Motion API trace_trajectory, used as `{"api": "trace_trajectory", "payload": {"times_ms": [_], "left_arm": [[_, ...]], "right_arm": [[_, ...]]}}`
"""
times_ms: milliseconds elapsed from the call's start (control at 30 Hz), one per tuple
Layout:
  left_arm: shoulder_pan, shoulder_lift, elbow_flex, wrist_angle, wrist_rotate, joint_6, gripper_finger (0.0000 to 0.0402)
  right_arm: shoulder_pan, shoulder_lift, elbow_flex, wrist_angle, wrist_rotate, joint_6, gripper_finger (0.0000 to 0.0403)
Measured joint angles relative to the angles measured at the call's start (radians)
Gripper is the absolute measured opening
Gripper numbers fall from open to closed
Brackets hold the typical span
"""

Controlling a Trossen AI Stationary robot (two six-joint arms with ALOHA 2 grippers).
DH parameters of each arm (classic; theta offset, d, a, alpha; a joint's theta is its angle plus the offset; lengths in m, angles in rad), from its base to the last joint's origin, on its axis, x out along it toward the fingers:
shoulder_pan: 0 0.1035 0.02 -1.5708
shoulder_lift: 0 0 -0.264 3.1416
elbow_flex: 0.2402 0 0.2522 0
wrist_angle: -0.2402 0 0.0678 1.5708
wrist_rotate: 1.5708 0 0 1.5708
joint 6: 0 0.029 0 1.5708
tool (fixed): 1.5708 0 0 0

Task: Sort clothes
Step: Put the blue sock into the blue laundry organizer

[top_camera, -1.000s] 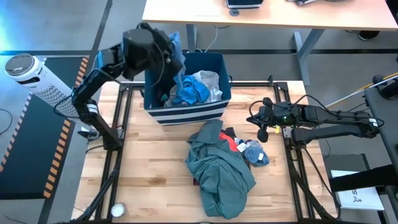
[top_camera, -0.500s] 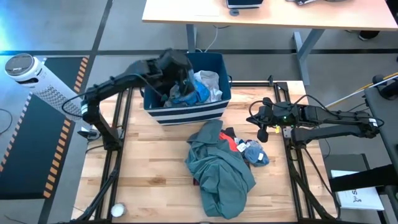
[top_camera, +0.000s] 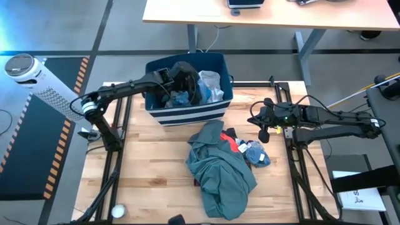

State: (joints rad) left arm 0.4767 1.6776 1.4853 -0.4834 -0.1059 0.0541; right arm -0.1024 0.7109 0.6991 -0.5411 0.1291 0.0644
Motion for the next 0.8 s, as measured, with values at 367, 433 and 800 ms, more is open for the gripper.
{"api": "trace_trajectory", "payload": {"times_ms": [367, 433, 800], "left_arm": [[0.009, -0.008, 0.049, -0.006, -0.01, 0.009, 0.0133], [0.01, -0.009, 0.071, -0.008, -0.014, 0.009, 0.016], [0.009, -0.04, 0.112, -0.117, -0.122, 0.069, 0.0235]], "right_arm": [[0.0, 0.0, 0.0, 0.001, 0.0, 0.005, 0.0], [0.0, 0.0, 0.0, 0.0, 0.001, 0.005, 0.0], [0.0, 0.0, 0.0, 0.0, 0.002, 0.011, 0.0]]}}
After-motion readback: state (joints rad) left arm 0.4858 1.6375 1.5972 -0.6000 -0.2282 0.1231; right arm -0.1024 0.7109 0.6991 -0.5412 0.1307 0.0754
